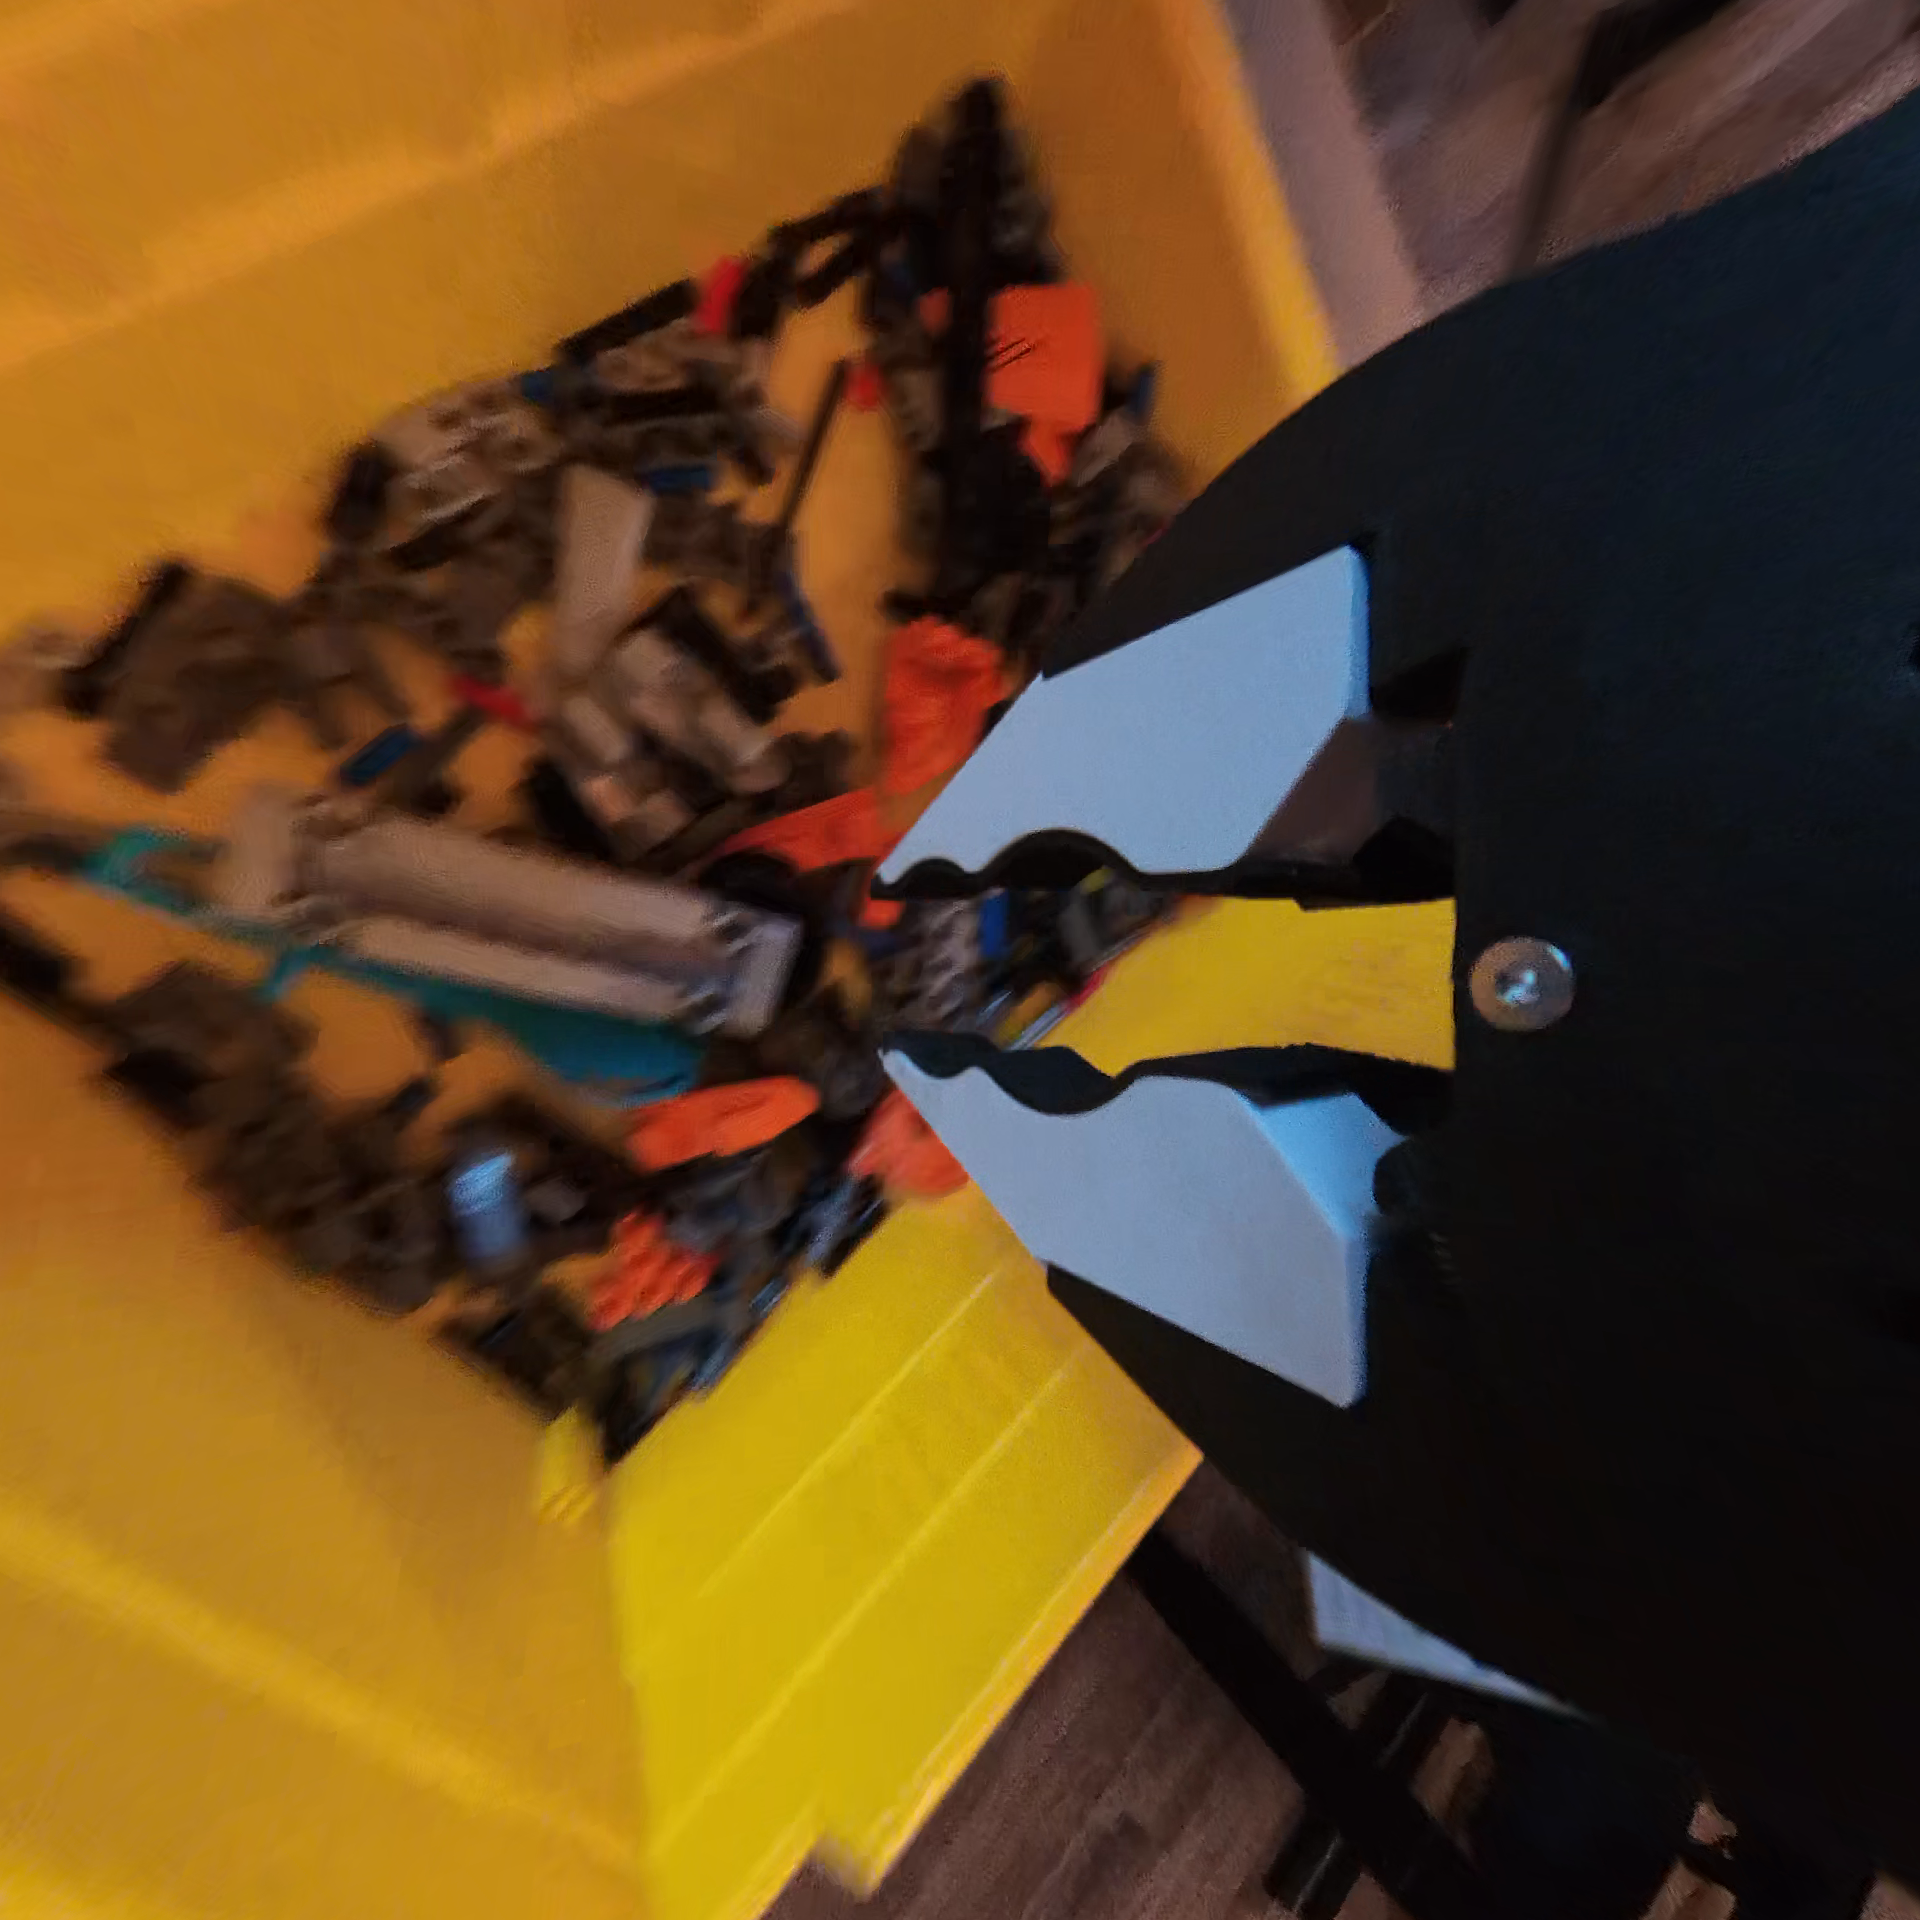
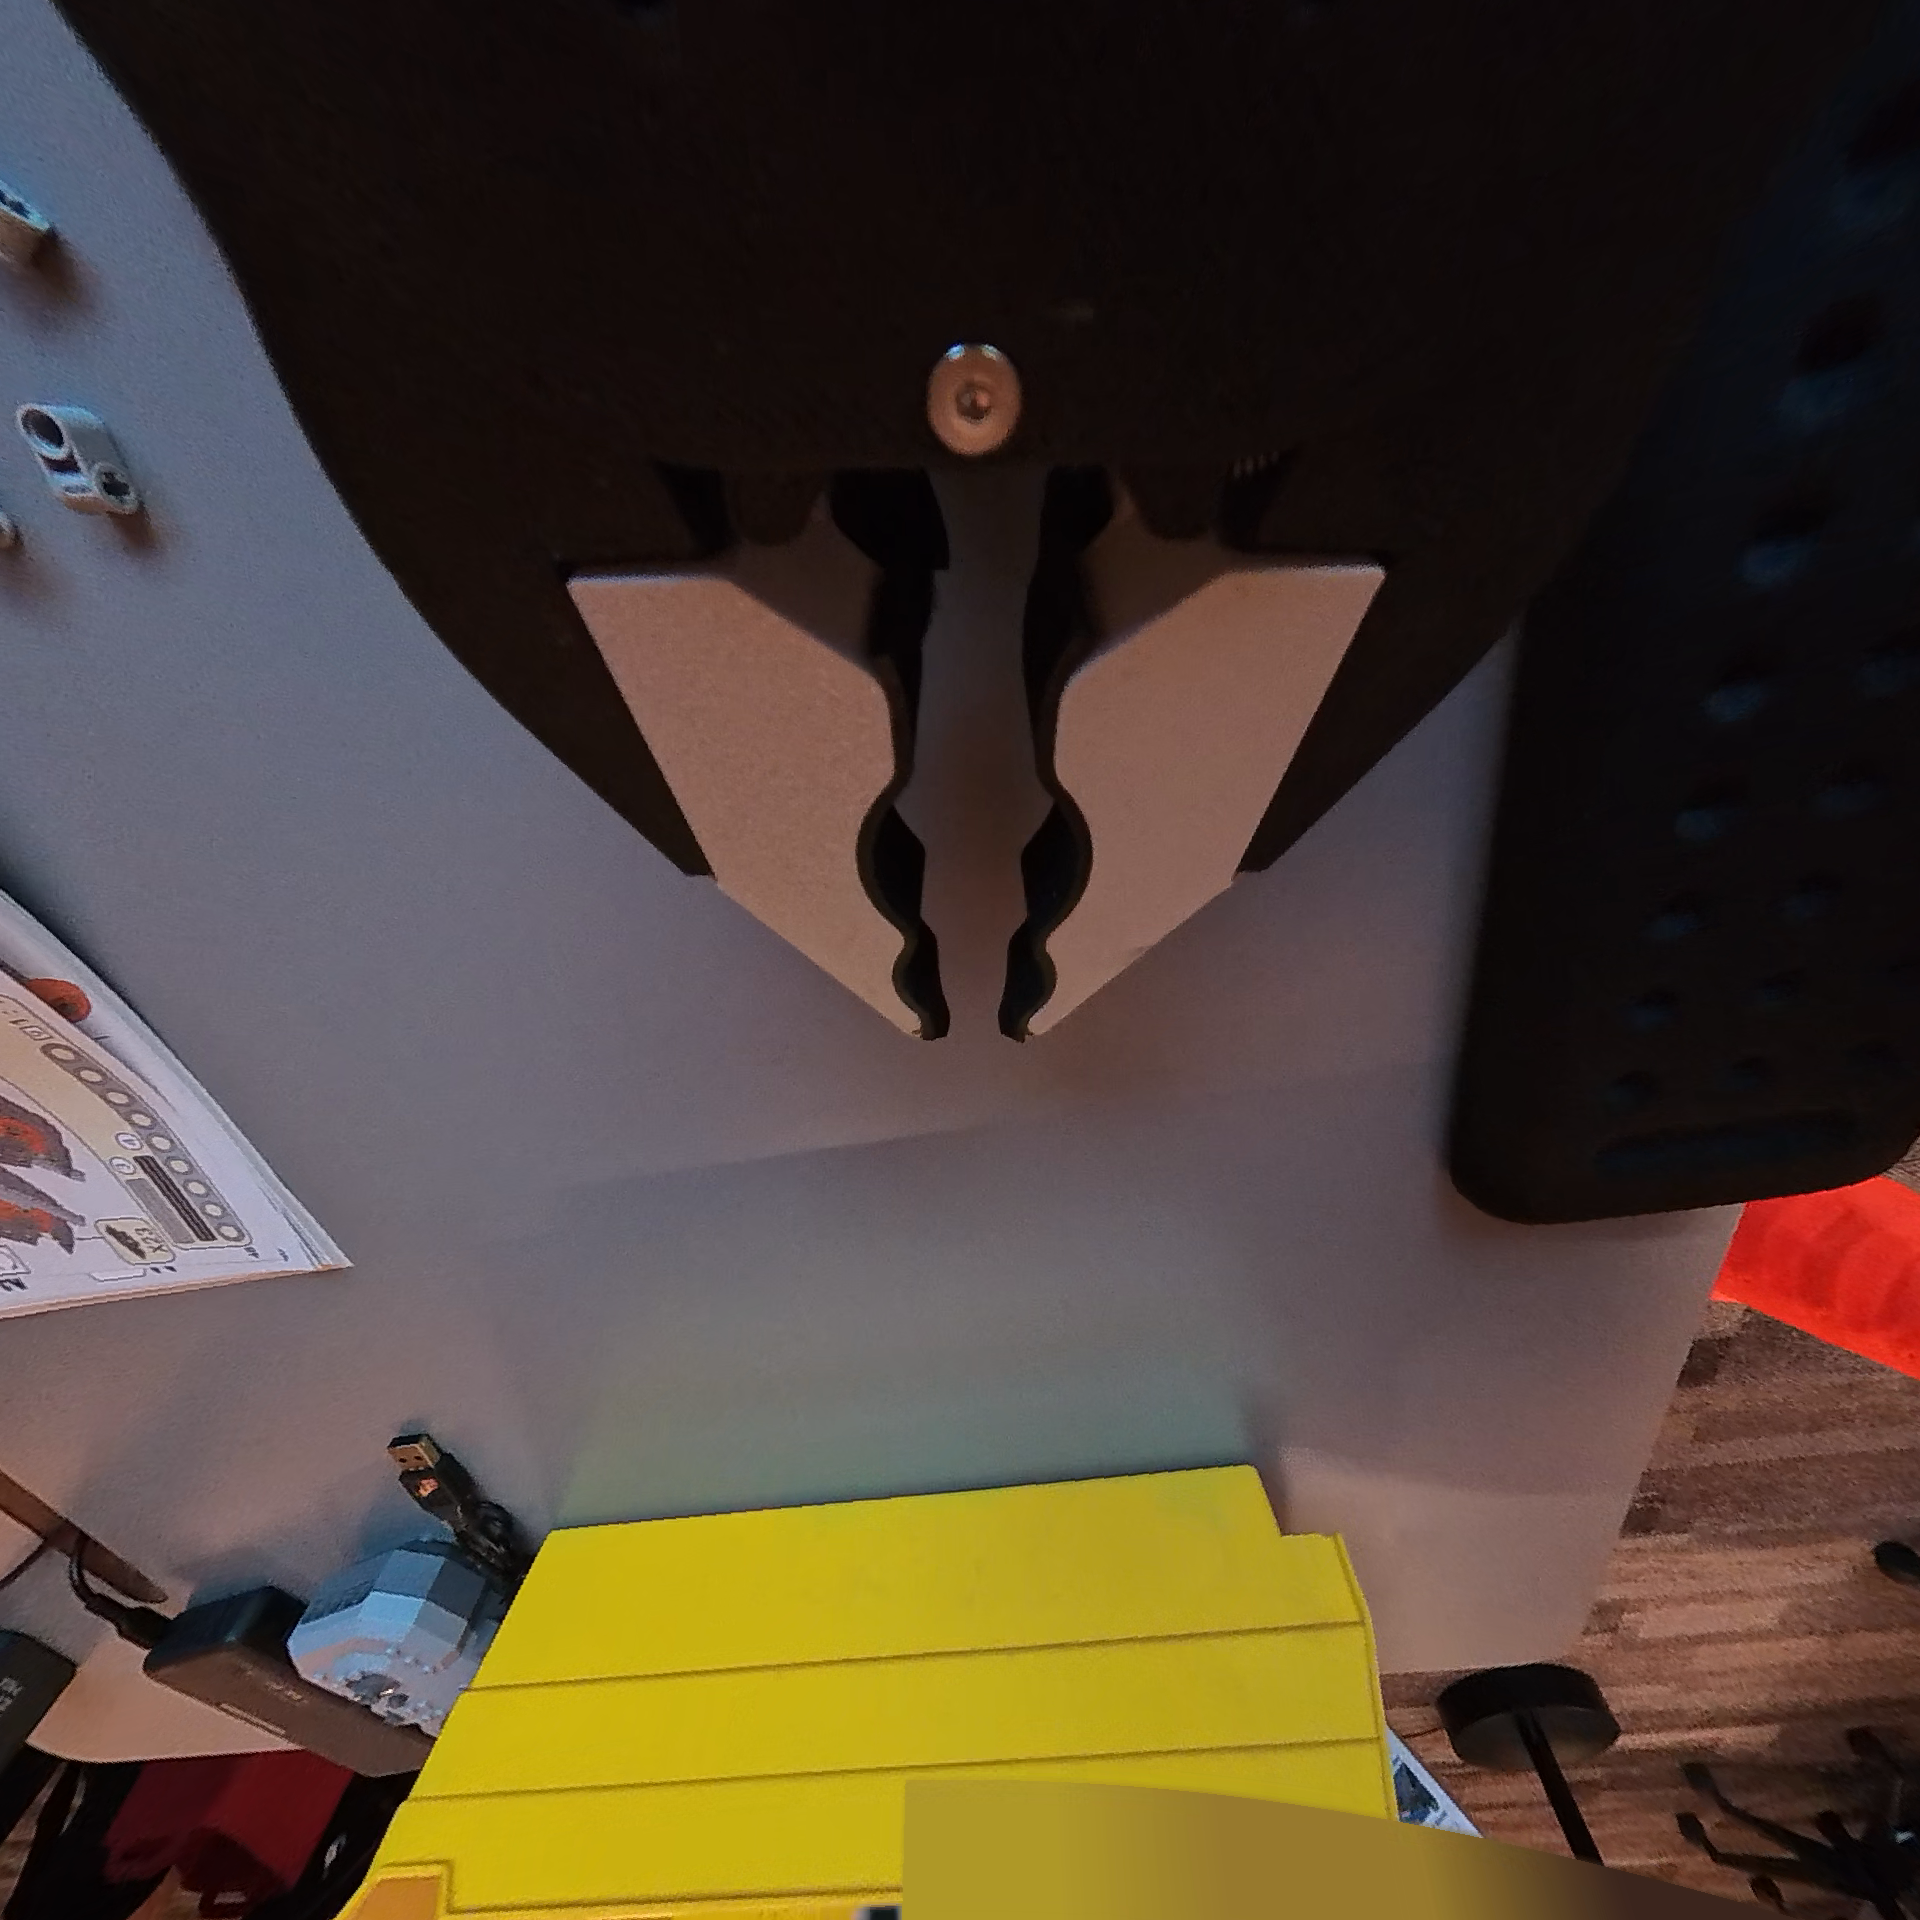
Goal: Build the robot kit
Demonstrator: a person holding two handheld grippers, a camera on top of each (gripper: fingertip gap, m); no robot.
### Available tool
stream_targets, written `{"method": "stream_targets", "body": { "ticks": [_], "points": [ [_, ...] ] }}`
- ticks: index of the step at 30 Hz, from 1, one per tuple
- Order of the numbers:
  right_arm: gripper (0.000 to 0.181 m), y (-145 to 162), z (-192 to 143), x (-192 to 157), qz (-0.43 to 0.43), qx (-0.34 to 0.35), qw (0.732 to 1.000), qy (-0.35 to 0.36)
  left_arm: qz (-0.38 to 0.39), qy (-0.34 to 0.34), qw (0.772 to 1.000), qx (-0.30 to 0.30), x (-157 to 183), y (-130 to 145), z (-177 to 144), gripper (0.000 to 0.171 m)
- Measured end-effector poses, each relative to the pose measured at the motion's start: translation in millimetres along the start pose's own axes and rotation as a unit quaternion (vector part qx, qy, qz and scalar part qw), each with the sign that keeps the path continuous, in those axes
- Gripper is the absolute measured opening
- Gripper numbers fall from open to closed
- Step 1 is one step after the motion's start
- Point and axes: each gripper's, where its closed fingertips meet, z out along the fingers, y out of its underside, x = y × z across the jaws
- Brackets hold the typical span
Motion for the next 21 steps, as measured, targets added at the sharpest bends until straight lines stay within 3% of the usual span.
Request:
{"method": "stream_targets", "body": {
  "ticks": [3, 6, 10, 14, 21],
  "points": [
    [0.012, 0.8, 1.4, -0.9, 0.000, -0.004, 1.000, -0.005, -0.025, 0.092, 0.992, -0.084, 30.1, 52.0, -4.4, 0.035],
    [0.012, 0.8, 2.4, -1.3, -0.002, -0.006, 1.000, -0.008, -0.008, 0.105, 0.989, -0.108, 43.2, 79.1, -0.2, 0.035],
    [0.012, 1.0, 2.4, -1.6, -0.006, -0.007, 1.000, -0.006, 0.016, 0.072, 0.991, -0.115, 48.9, 88.3, 5.0, 0.038],
    [0.012, 3.2, 1.8, -1.6, -0.011, -0.012, 1.000, -0.001, -0.010, 0.074, 0.990, -0.123, 58.5, 91.6, 12.8, 0.053],
    [0.011, 3.1, 1.5, -1.5, -0.003, -0.011, 1.000, -0.007, -0.042, 0.060, 0.992, -0.101, 58.6, 89.6, 10.9, 0.048]
  ]
}}
